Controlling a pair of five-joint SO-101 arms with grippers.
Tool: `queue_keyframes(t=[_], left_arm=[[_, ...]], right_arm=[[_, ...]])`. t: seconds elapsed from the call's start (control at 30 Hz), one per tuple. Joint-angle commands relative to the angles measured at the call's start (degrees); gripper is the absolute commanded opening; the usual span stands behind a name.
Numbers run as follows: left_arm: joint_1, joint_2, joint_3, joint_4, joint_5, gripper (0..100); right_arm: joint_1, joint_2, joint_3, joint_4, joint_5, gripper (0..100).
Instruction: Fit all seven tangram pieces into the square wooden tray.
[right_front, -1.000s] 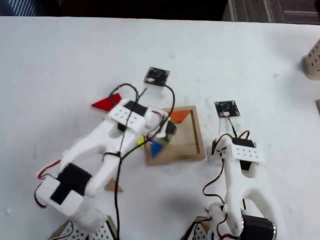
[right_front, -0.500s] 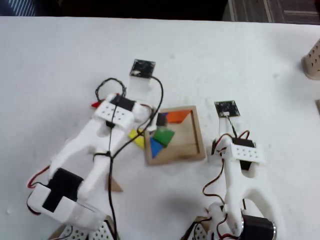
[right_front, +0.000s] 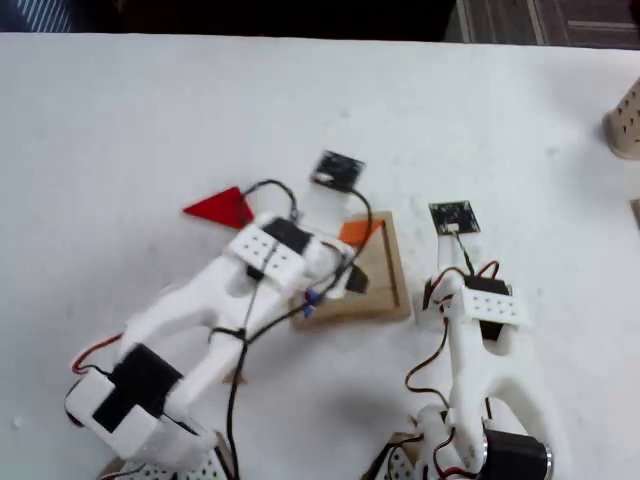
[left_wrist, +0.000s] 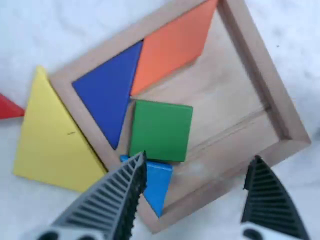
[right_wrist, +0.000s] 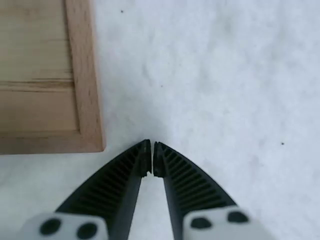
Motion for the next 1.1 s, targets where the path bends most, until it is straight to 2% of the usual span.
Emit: queue_keyframes(t=[0.0, 0.17, 0.27, 0.4, 0.57, 0.7, 0.9, 1.07], left_arm=[[3.12, -2.77, 0.62, -2.90, 0.79, 28], [5.32, -2.77, 3.43, -11.78, 0.44, 1], [7.08, -2.77, 3.69, -13.54, 0.44, 7], [9.10, -2.77, 3.60, -13.71, 0.44, 2], [8.92, -2.42, 3.60, -14.07, 0.44, 2], [9.01, 3.30, 1.85, -16.44, 0.44, 2], [7.34, 10.59, -6.51, -8.97, 0.44, 2], [4.26, 11.21, -7.38, -7.91, 0.70, 2]], right_arm=[[0.04, -2.24, -0.26, 0.22, 0.70, 1.8], [-0.04, -2.24, -0.26, 0.22, 0.70, 1.8], [-0.04, -2.24, -0.26, 0.31, 0.70, 1.8], [-0.04, -2.24, -0.26, 0.31, 0.70, 1.8], [-0.04, -2.24, -0.26, 0.31, 0.70, 1.8], [-0.04, -2.24, -0.26, 0.31, 0.70, 1.8], [-0.04, -2.24, -0.26, 0.31, 0.70, 1.8], [-0.04, -2.24, -0.26, 0.31, 0.70, 1.8]])
